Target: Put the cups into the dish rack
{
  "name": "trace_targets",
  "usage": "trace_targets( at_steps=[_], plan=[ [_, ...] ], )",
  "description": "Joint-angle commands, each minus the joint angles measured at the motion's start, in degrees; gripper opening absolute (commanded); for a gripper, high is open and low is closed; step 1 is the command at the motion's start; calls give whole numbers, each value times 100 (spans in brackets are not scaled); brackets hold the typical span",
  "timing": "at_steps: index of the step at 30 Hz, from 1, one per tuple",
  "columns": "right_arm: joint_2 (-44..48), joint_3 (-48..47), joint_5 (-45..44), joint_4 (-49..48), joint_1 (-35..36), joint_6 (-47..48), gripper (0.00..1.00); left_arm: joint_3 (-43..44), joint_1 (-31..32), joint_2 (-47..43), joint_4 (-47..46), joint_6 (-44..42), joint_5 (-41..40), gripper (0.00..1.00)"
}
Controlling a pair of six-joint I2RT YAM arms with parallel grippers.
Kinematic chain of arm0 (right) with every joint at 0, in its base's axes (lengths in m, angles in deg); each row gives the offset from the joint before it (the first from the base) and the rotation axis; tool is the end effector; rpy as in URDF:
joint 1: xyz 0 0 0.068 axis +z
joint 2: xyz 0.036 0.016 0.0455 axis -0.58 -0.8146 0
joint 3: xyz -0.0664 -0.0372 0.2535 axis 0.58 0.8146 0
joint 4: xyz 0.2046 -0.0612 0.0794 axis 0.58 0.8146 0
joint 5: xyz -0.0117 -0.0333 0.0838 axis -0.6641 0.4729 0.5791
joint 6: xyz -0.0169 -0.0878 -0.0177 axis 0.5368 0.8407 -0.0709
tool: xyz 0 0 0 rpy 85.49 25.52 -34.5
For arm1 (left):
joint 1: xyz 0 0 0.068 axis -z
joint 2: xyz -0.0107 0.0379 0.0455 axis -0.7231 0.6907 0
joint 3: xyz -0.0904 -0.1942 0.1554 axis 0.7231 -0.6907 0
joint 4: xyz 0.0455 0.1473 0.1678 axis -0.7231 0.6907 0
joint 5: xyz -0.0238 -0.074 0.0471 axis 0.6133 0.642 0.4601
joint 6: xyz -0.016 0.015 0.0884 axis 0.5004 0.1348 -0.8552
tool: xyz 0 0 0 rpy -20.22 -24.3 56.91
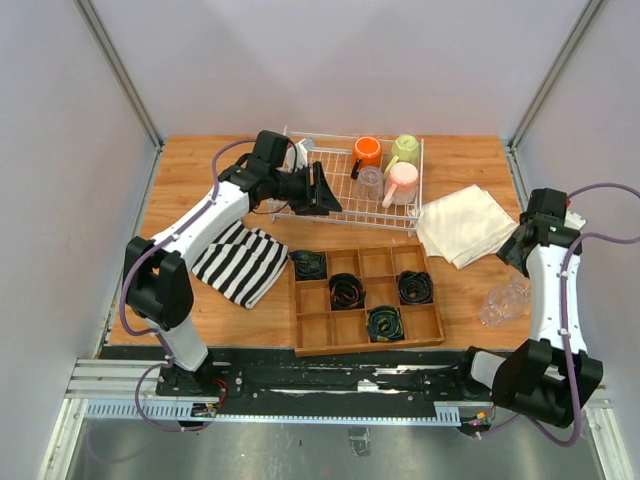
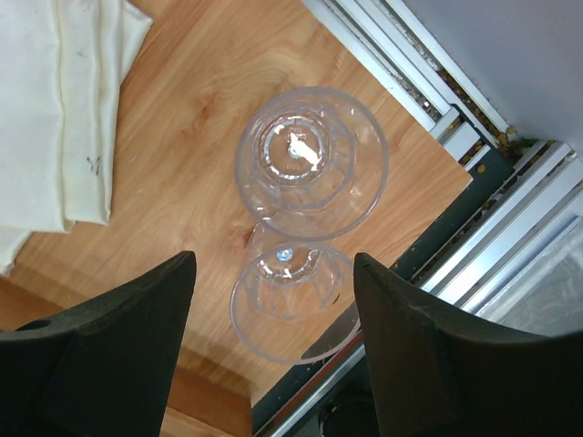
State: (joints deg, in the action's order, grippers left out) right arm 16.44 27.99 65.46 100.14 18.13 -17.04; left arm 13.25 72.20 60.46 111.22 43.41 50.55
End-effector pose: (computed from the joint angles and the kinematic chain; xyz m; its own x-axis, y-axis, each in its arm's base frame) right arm 0.1953 -0.0895 0.2581 -0.5086 0.6058 -0.6118 0.7679 0.6405 -0.0041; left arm 0.3199 -0.2071 0.2869 -0.9041 -0.0626 -0.4228 0.2984 0.6158 -0.7292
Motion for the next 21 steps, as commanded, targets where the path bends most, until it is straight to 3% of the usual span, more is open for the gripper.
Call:
trace_targets(
  at_steps=[1, 12, 21],
  plan=[
    [-82, 103, 140, -457, -427, 64, 70, 134, 100, -10, -74, 8, 33, 55],
    [-1027, 189, 1096, -1097, -637, 99, 63, 353, 118, -60, 125, 35, -226, 55],
    [-1661, 329, 1097, -1488, -623, 182, 62, 239, 118, -211, 122, 95, -414, 55]
  ],
)
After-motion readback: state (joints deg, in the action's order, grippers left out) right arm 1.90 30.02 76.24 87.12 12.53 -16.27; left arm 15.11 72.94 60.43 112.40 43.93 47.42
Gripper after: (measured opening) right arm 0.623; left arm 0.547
